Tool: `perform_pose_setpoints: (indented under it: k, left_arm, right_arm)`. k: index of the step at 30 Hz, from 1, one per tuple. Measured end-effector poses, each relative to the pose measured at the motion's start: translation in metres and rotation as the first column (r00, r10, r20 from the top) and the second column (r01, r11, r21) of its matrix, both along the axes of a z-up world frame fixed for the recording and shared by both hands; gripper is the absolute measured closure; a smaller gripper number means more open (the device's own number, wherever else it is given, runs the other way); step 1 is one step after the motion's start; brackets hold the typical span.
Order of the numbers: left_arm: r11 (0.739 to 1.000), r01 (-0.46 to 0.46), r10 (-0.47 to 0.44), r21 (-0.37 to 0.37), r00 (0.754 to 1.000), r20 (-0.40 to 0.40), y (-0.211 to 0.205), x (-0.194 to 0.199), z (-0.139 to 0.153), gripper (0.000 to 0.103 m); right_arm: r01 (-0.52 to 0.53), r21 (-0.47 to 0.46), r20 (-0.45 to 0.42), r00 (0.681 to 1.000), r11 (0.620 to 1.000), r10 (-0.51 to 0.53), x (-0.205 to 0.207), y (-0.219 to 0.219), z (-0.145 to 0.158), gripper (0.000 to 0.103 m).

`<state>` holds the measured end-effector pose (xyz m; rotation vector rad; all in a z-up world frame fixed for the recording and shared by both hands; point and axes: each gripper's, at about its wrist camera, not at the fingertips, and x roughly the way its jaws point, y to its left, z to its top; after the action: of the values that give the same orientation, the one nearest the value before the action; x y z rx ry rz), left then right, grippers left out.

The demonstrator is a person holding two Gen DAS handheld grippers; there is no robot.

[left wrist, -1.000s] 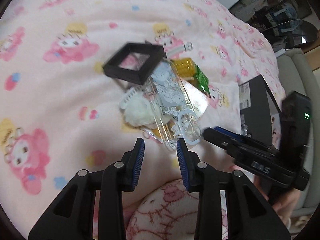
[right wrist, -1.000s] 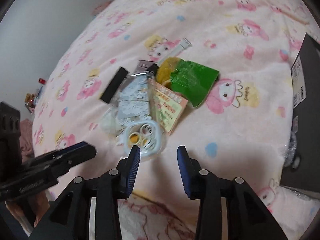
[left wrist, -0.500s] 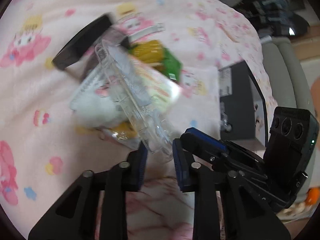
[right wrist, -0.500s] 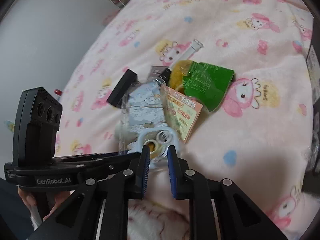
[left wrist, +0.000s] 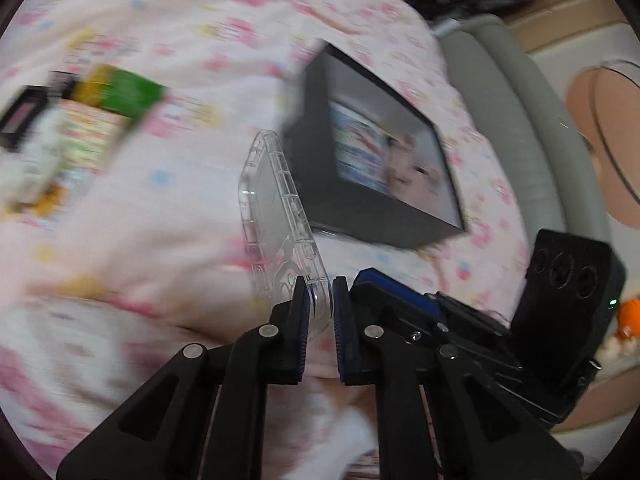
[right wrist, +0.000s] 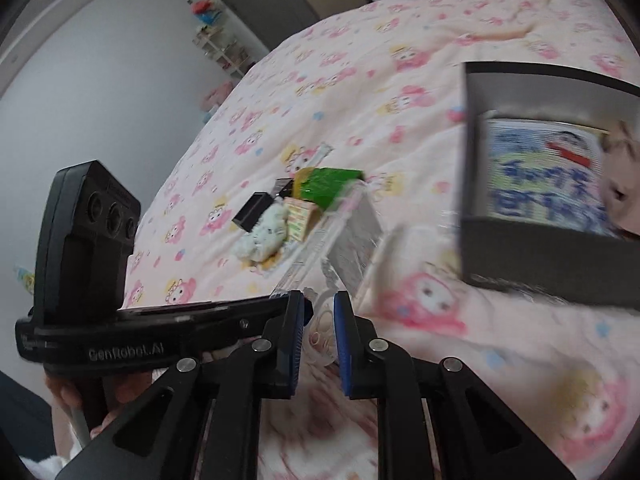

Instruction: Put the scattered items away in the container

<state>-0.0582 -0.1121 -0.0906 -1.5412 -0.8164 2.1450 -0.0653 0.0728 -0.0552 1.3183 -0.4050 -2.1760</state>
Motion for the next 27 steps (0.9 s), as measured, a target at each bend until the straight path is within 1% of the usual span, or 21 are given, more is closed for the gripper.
perform_pose_setpoints:
  k: [2, 3, 5, 8, 9, 10, 11, 15, 17, 18, 19, 20, 21, 22, 23, 24, 25, 26, 27]
  left_arm:
    - [0.997, 0.036, -0.036, 0.064, 0.999, 0.001, 0.021, -0.002, -0.006, 0.091]
    - [0.996, 0.043, -0.043, 0.076, 0.999, 0.0, 0.03, -0.004, -0.007, 0.091]
    - [0.996, 0.056, -0.056, 0.073, 0.998, 0.003, 0.048, -0.006, -0.01, 0.091]
    - [0.995, 0.076, -0.076, 0.064, 0.997, 0.008, 0.069, -0.009, -0.014, 0.091]
    - [0.995, 0.074, -0.075, 0.064, 0.997, 0.01, 0.073, -0.01, -0.015, 0.091]
    - [0.995, 0.079, -0.08, 0.064, 0.997, 0.011, 0.079, -0.012, -0.017, 0.095]
    - [0.995, 0.078, -0.079, 0.056, 0.997, 0.015, 0.083, -0.013, -0.02, 0.094]
    - [0.995, 0.074, -0.076, 0.074, 0.997, 0.02, 0.09, -0.013, -0.024, 0.094]
    - [0.994, 0.072, -0.073, 0.077, 0.997, 0.015, 0.09, -0.013, -0.023, 0.094]
    - [0.994, 0.071, -0.072, 0.084, 0.997, 0.009, 0.089, -0.014, -0.022, 0.092]
    - [0.994, 0.069, -0.07, 0.083, 0.998, 0.005, 0.088, -0.014, -0.021, 0.082]
    - [0.995, 0.065, -0.065, 0.075, 0.998, 0.0, 0.085, -0.015, -0.019, 0.072]
    - [0.997, 0.06, -0.059, 0.05, 0.998, -0.006, 0.082, -0.016, -0.017, 0.067]
    - [0.999, 0.048, -0.048, -0.004, 0.999, -0.015, 0.076, -0.017, -0.013, 0.063]
    - [0.998, 0.033, -0.035, -0.048, 0.999, -0.024, 0.07, -0.018, -0.01, 0.063]
    - [0.997, 0.021, -0.023, -0.081, 0.999, -0.033, 0.064, -0.019, -0.007, 0.063]
    - [0.995, 0.006, -0.01, -0.101, 0.999, -0.039, 0.056, -0.02, -0.006, 0.063]
    - [0.994, -0.014, 0.011, -0.105, 0.999, -0.035, 0.047, -0.021, -0.007, 0.063]
    - [0.994, -0.038, 0.035, -0.101, 0.999, -0.026, 0.037, -0.023, -0.01, 0.063]
  right_arm:
    - [0.05, -0.012, 0.008, 0.999, 0.999, -0.05, 0.012, 0.031, 0.001, 0.089]
    - [0.074, -0.02, 0.022, 0.997, 0.997, -0.073, 0.015, 0.044, 0.0, 0.089]
    - [0.111, -0.025, 0.04, 0.993, 0.994, -0.11, 0.021, 0.065, -0.001, 0.089]
    - [0.147, -0.018, 0.036, 0.989, 0.989, -0.146, 0.03, 0.086, -0.003, 0.089]
    - [0.153, -0.02, 0.045, 0.987, 0.988, -0.152, 0.032, 0.089, -0.006, 0.089]
    - [0.155, -0.023, 0.055, 0.987, 0.988, -0.154, 0.033, 0.092, -0.009, 0.089]
    - [0.154, -0.025, 0.07, 0.986, 0.988, -0.152, 0.036, 0.093, -0.014, 0.089]
    - [0.142, -0.005, 0.111, 0.984, 0.99, -0.141, 0.038, 0.091, -0.03, 0.088]
    - [0.144, 0.004, 0.112, 0.983, 0.99, -0.143, 0.038, 0.09, -0.033, 0.086]
    - [0.151, 0.012, 0.111, 0.982, 0.989, -0.151, 0.035, 0.089, -0.035, 0.081]
    - [0.161, 0.024, 0.109, 0.981, 0.987, -0.162, 0.032, 0.089, -0.038, 0.076]
    - [0.17, 0.041, 0.103, 0.979, 0.985, -0.174, 0.028, 0.087, -0.041, 0.075]
    - [0.171, 0.057, 0.1, 0.979, 0.984, -0.176, 0.023, 0.085, -0.044, 0.074]
    - [0.163, 0.079, 0.097, 0.981, 0.983, -0.17, 0.019, 0.083, -0.047, 0.074]
    - [0.154, 0.126, 0.08, 0.983, 0.98, -0.164, 0.015, 0.078, -0.048, 0.074]
    - [0.148, 0.165, 0.044, 0.987, 0.975, -0.157, 0.016, 0.077, -0.045, 0.074]
    - [0.138, 0.196, -0.011, 0.99, 0.971, -0.138, 0.018, 0.072, -0.039, 0.074]
    - [0.13, 0.221, -0.077, 0.99, 0.967, -0.115, 0.021, 0.067, -0.031, 0.074]
    - [0.13, 0.231, -0.105, 0.989, 0.964, -0.108, 0.022, 0.065, -0.027, 0.074]
